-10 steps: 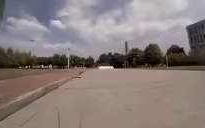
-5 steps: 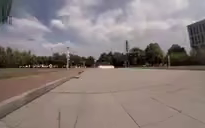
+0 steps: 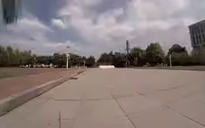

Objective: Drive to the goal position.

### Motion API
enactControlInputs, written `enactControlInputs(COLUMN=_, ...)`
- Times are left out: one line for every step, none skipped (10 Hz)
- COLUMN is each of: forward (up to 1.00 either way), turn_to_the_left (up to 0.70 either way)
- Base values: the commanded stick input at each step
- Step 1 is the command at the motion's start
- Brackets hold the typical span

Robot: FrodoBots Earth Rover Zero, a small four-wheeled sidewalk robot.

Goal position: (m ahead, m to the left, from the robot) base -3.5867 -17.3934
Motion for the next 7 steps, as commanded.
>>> enactControlInputs(forward=1.00, turn_to_the_left=0.02)
enactControlInputs(forward=1.00, turn_to_the_left=0.02)
enactControlInputs(forward=1.00, turn_to_the_left=0.02)
enactControlInputs(forward=1.00, turn_to_the_left=0.02)
enactControlInputs(forward=1.00, turn_to_the_left=0.02)
enactControlInputs(forward=1.00, turn_to_the_left=0.02)
enactControlInputs(forward=1.00, turn_to_the_left=0.02)
